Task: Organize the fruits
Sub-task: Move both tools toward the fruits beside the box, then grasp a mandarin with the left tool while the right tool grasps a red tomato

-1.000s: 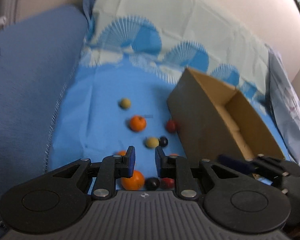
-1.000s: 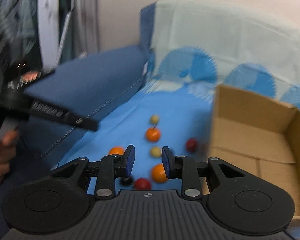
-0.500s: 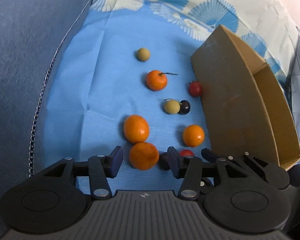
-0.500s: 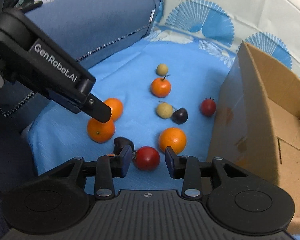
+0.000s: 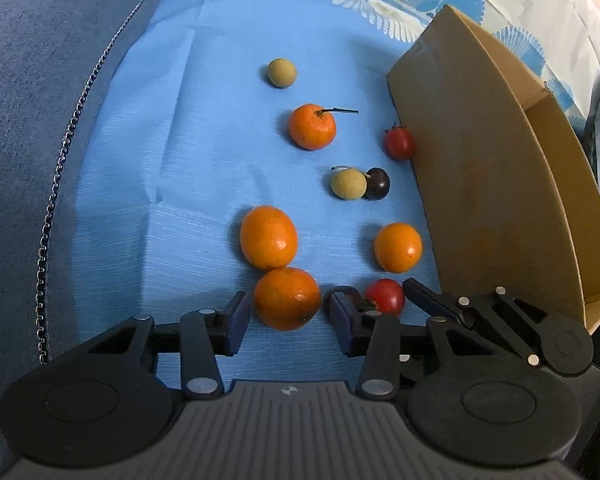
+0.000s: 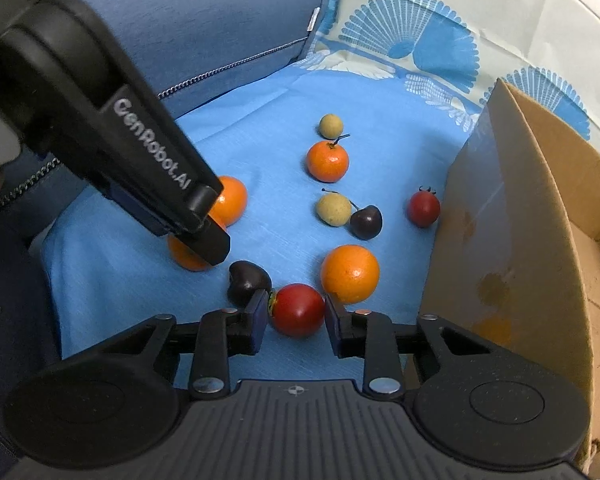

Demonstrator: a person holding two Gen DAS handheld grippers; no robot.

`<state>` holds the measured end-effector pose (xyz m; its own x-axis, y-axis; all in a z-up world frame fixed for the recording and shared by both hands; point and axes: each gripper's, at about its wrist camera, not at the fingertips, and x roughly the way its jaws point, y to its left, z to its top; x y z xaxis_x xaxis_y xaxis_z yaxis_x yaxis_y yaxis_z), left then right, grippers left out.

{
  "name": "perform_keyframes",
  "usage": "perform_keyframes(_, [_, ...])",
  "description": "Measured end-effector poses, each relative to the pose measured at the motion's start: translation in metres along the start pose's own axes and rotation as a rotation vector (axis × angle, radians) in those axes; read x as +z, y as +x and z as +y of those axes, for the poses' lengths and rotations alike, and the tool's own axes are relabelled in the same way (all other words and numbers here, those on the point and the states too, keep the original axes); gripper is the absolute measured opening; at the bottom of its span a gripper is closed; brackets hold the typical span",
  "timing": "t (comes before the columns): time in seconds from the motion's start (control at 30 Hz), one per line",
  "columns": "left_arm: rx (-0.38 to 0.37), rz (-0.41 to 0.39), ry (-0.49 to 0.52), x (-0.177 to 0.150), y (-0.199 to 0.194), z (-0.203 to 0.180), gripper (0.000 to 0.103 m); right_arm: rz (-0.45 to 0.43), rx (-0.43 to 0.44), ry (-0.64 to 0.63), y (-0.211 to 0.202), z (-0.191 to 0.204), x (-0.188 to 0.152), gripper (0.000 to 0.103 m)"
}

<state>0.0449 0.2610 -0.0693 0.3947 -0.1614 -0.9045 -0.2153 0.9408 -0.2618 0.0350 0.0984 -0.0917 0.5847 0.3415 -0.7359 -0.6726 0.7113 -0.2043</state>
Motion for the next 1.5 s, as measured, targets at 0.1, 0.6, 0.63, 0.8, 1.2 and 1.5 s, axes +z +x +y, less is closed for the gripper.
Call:
perform_keyframes(0.1, [0.001,0.001,-0.004,0.000,0.000,0.001,0.044,-0.003,-0.013,-0.010,-0.002,0.001,-0.001,0.033])
perform_keyframes(0.6, [-0.022,-0.017,-0.024,-0.007,-0.008,0.007,0.038,-0.016,0.022,-0.057,-0.009,-0.001,-0.009,0.033])
perform_keyframes(0.63, [-0.024,-0.013,-0.034,-0.006,-0.007,0.009,0.038,-0.017,0.032,-0.075,-0.012,0.000,-0.010,0.033])
perform_keyframes(0.8, [-0.019,0.020,-0.035,-0.005,-0.003,0.007,0.039,0.045,0.077,-0.106,-0.009,0.003,-0.020,0.033])
perform_keyframes(1.2, [0.011,0.038,0.007,-0.002,0.008,-0.005,0.044,0.042,0.079,-0.079,-0.005,0.002,-0.015,0.034])
perform_keyframes(1.5, [-0.003,0.026,0.022,-0.004,0.005,-0.004,0.040,0.012,0.074,-0.068,-0.010,0.002,-0.013,0.033])
